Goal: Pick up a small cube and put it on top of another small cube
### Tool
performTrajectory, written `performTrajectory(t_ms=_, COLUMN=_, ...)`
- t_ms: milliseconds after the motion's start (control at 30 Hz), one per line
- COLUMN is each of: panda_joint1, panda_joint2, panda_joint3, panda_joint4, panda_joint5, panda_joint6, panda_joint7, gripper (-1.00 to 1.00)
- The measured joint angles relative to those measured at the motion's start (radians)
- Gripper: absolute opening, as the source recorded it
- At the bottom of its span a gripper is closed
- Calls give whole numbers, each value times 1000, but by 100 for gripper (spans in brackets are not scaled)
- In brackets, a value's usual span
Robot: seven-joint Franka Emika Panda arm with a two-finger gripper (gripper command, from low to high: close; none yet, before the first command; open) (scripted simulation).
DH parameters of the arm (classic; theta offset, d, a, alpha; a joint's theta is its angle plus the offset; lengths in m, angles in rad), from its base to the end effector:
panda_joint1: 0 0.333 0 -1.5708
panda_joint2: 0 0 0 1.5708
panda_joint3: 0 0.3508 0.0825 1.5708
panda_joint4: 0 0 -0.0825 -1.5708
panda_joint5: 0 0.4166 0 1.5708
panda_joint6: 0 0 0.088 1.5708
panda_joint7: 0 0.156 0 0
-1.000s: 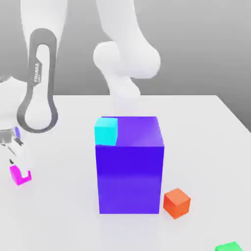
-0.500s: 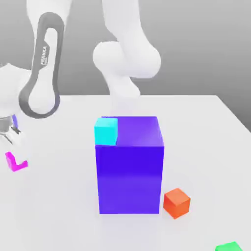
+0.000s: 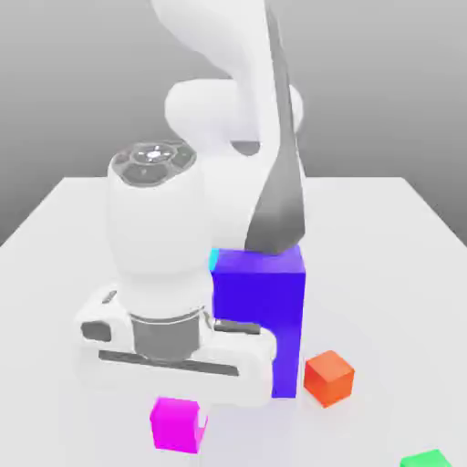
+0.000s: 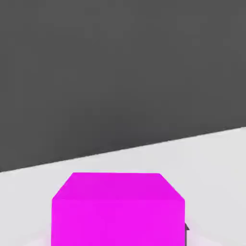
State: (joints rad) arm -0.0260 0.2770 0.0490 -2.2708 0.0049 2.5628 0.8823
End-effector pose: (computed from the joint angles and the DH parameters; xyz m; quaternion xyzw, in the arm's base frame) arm 0.5670 0.0139 0.1943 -0.9078 0.4193 -0.0034 0.0106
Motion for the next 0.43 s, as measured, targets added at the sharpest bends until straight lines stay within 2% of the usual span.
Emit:
performTrajectory(t_ms=133, panda_joint1=112, panda_joint2=26, panda_joint3=68, panda_joint4=53, panda_joint5=-41, panda_joint6=-31, panda_joint7=74, gripper=-100)
performTrajectory(t_ms=233, panda_joint1=219, panda_joint2=137, panda_joint3=89, panda_joint4=124, panda_joint5=-95, panda_joint6=-2, panda_joint7=138, gripper=-100)
performTrajectory(t_ms=267, panda_joint1=253, panda_joint2=187, panda_joint3=89, panda_joint4=150, panda_joint5=-114, panda_joint6=18, panda_joint7=157, gripper=100)
performTrajectory(t_ms=433, panda_joint1=253, panda_joint2=187, panda_joint3=89, panda_joint4=150, panda_joint5=-114, panda_joint6=18, panda_joint7=157, gripper=100)
